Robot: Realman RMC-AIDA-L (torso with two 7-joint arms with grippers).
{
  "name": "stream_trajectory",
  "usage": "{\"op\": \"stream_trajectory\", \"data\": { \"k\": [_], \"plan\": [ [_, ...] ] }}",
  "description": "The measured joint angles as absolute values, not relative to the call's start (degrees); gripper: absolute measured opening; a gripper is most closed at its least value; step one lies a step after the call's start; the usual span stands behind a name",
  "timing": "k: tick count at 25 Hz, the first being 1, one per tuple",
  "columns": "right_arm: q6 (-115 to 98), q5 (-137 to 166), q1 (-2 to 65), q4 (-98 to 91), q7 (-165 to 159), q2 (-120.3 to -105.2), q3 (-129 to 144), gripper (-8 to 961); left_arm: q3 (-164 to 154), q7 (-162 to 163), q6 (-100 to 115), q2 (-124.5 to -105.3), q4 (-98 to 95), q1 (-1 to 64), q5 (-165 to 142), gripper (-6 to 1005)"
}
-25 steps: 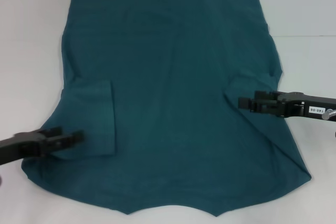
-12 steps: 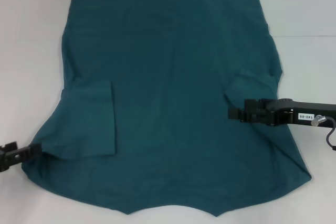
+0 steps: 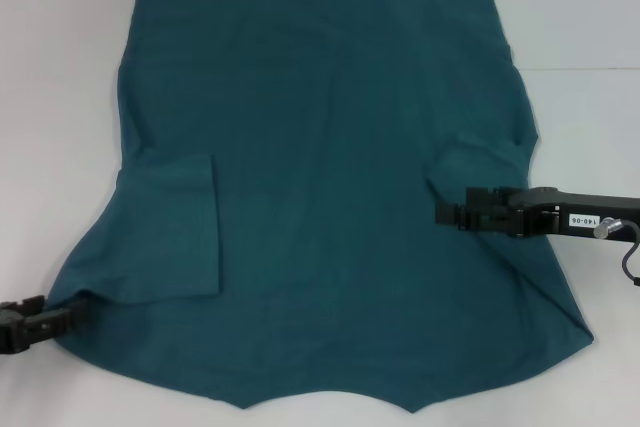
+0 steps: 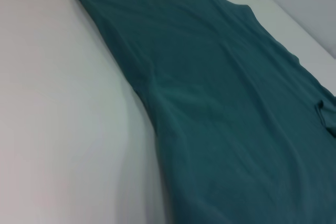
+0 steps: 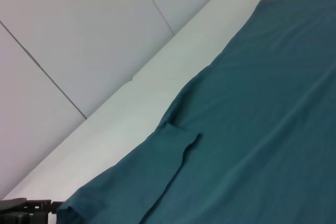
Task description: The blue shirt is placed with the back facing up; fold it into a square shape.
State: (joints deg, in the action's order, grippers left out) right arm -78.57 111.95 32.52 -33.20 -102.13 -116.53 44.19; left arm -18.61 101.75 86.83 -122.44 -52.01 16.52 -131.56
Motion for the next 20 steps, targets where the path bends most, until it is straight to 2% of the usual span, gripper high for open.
{"op": "stream_trajectory", "data": {
  "k": [20],
  "plan": [
    [-78.62, 111.79, 32.45, -32.78, -102.21, -116.53, 43.72, 928, -20.48, 102.20, 85.35, -122.25, -53.04, 17.66, -133.58, 867]
  ]
}}
